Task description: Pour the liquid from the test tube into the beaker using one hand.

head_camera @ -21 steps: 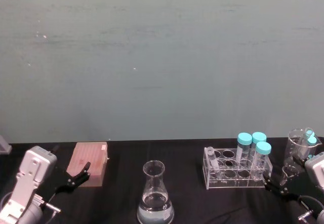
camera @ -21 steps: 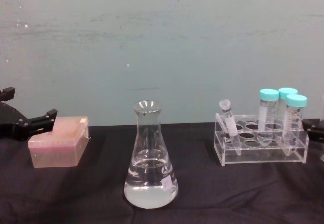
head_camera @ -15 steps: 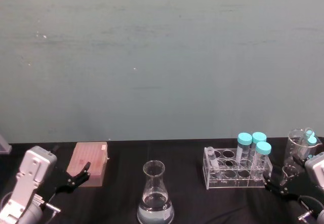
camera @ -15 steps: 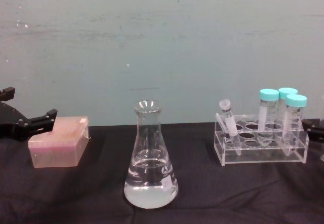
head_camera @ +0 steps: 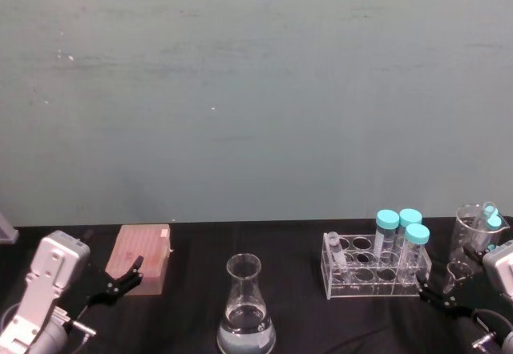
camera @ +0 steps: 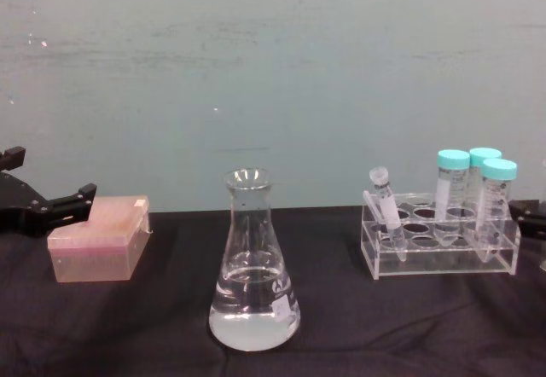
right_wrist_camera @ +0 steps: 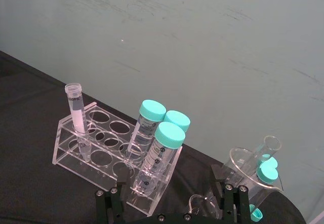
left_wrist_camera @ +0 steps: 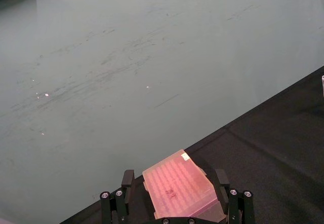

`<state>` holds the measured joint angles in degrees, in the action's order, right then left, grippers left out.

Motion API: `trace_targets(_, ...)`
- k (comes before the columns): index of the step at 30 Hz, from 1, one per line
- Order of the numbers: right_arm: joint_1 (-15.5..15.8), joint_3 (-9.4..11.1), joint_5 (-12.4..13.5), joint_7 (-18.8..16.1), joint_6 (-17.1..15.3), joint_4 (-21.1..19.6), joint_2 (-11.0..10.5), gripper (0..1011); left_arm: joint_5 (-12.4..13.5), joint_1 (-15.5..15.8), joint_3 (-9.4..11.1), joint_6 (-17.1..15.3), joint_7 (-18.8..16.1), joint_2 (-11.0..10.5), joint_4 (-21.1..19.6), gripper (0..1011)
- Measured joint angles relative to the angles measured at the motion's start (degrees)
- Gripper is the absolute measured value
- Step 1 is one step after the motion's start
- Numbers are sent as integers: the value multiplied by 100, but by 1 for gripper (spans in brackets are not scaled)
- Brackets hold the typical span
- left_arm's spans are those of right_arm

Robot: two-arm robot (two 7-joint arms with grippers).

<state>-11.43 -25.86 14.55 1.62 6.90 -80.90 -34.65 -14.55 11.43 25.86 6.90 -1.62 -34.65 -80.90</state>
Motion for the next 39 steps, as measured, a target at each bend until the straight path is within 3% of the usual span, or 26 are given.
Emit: trace_targets(39, 0, 0, 0, 0, 0, 0, 0, 1000, 0, 0, 0, 1, 0, 0, 0, 1000)
